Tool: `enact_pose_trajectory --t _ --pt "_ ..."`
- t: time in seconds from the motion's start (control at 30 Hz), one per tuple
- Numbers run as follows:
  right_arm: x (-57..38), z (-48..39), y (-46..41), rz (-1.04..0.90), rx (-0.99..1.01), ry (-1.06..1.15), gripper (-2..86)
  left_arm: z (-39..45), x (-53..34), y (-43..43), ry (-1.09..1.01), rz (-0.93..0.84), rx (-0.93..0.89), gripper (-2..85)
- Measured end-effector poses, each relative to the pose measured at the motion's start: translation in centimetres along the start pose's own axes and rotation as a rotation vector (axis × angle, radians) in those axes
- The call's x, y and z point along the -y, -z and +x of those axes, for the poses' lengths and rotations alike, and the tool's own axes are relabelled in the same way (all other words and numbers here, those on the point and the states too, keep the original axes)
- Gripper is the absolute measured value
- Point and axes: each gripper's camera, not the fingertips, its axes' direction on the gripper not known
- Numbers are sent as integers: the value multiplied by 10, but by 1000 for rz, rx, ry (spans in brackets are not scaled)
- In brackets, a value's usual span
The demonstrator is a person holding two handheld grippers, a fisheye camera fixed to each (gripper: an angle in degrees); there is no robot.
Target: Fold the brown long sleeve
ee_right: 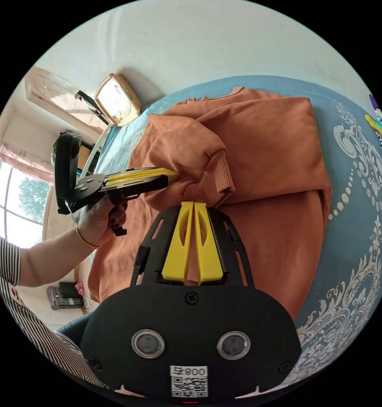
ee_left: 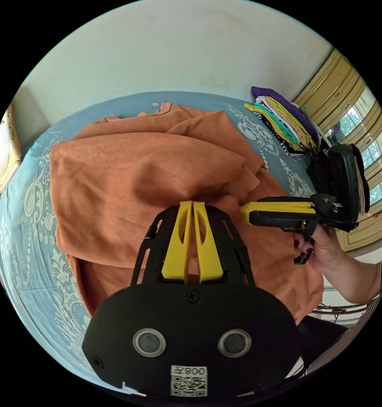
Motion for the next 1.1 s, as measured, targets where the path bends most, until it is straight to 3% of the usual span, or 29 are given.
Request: enact_pose_trajectory --t 0.17,0.4,0.63,0.83,0.93,1.1 --pt "-18 31 40 49 1 -2 3 -59 -36 38 218 82 -56 4" --pt "-52 74 66 -5 -46 -58 3 -117 -101 65 376 13 -7 14" --pt "-28 63 81 93 -5 37 2 -134 -96 61 303 60 28 11" --pt "27 49 26 -32 -100 177 2 -159 -91 29 290 24 84 5" --pt "29 59 4 -109 -187 160 2 -173 -106 11 298 -7 70 6" --pt "0 85 43 -5 -126 64 2 -186 -153 49 337 77 -41 12"
